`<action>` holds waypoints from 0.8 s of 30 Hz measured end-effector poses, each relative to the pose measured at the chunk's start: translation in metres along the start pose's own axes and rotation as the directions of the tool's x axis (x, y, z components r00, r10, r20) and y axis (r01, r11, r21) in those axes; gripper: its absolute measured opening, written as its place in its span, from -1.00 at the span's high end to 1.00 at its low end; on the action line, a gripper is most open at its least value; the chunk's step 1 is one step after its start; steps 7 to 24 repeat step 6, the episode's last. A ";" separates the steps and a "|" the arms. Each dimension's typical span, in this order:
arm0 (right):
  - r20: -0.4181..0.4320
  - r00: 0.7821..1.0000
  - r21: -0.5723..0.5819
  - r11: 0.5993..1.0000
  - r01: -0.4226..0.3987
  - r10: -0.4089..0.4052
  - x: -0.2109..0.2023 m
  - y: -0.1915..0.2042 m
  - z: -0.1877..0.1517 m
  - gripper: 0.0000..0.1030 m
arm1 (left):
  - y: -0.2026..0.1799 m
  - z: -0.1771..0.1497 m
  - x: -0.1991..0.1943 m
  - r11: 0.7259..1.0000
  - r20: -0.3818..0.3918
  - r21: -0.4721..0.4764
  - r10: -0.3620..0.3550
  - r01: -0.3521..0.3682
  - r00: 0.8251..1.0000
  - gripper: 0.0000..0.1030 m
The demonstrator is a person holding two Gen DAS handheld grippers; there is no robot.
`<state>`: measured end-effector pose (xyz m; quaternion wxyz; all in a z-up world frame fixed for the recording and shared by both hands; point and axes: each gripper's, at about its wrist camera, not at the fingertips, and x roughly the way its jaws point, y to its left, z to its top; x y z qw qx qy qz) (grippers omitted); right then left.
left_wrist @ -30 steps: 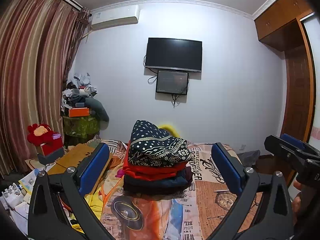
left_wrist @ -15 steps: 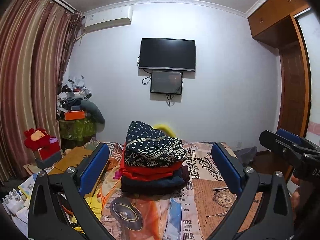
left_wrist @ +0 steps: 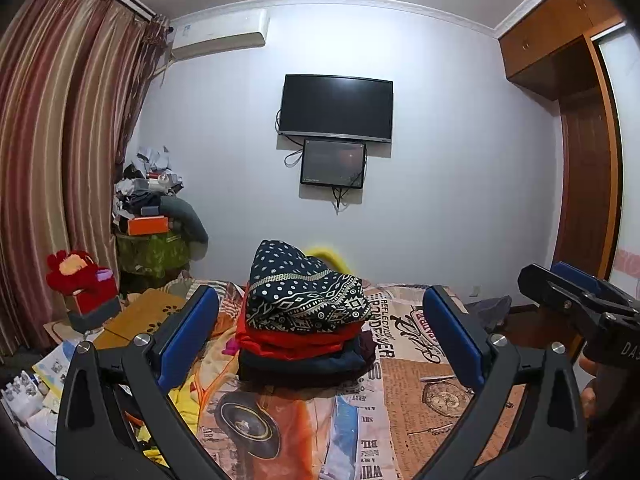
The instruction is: Fold large clothes
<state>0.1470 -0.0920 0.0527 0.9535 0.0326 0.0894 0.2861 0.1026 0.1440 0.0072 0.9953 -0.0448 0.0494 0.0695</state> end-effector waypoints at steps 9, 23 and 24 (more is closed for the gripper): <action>-0.006 1.000 0.004 1.000 -0.002 0.002 0.002 0.000 0.000 -1.00 | 0.000 -0.003 0.003 1.000 -0.015 0.003 -0.001 0.001 1.000 -0.99; -0.006 1.000 0.004 1.000 -0.002 0.002 0.002 0.000 0.000 -1.00 | 0.000 -0.003 0.003 1.000 -0.015 0.003 -0.001 0.001 1.000 -0.99; -0.006 1.000 0.004 1.000 -0.002 0.002 0.002 0.000 0.000 -1.00 | 0.000 -0.003 0.003 1.000 -0.015 0.003 -0.001 0.001 1.000 -0.99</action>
